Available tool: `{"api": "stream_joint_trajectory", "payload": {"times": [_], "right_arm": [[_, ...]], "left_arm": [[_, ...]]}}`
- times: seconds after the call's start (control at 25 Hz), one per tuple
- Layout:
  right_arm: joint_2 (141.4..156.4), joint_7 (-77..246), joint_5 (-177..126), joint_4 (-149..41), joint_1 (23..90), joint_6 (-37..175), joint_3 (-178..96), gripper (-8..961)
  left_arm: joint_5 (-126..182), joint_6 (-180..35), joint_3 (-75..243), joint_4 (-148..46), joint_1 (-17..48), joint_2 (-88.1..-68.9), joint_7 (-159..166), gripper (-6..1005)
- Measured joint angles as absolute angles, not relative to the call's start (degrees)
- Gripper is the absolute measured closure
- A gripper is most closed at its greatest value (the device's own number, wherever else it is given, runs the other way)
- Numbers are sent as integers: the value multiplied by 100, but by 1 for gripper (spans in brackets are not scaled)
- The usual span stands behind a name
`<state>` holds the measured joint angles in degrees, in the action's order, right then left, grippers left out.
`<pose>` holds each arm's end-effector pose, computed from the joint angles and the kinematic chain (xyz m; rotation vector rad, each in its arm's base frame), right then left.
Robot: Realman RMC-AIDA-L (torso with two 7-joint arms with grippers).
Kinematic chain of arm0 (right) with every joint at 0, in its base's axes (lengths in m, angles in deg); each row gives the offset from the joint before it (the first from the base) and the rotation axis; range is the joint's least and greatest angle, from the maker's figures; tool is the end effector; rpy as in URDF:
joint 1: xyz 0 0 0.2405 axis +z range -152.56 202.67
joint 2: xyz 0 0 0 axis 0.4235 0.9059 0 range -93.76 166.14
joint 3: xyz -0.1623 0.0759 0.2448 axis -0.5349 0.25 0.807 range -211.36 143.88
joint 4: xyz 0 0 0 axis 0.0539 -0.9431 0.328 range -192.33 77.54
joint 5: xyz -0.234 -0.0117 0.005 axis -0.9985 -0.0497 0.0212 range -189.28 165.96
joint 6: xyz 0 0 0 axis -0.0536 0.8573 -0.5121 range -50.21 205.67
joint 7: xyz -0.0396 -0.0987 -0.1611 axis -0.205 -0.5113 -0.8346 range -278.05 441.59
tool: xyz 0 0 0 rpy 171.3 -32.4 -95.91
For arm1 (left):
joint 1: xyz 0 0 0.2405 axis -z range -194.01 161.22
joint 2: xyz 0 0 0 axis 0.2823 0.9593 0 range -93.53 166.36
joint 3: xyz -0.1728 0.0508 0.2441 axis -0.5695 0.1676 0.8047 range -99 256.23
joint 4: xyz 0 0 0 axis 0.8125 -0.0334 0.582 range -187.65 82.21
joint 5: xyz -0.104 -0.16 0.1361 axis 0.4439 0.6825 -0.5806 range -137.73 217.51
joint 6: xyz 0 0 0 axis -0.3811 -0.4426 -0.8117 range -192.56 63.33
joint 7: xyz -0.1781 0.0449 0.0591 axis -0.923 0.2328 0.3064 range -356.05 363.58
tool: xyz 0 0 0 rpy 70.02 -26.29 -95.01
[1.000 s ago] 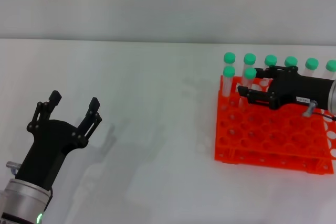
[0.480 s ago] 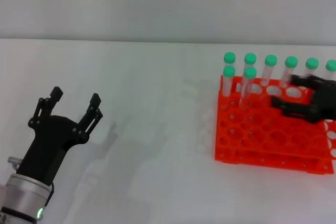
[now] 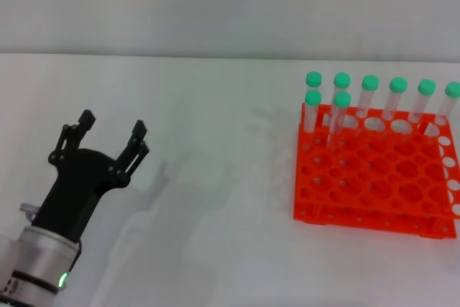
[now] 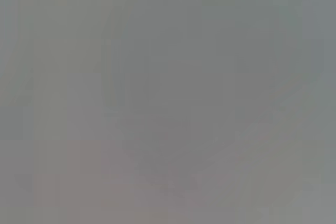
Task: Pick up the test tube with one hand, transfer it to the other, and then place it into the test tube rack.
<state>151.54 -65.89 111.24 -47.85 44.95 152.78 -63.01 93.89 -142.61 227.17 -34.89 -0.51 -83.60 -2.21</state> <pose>0.4315 0.3778 0.0446 -1.5137 0.5690 0.8055 -0.3397 0.3349 -0.0962 -1.6865 -0.4909 -0.8875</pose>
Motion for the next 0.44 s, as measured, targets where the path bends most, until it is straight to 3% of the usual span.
{"api": "stream_joint_trajectory", "payload": {"times": [0.44], "right_arm": [[15163,-7807,11708,-5267,4586,14627,-6023,76]], "left_arm": [[10135,-14232,22714,-3542,22,-8356,-1627,132]]}}
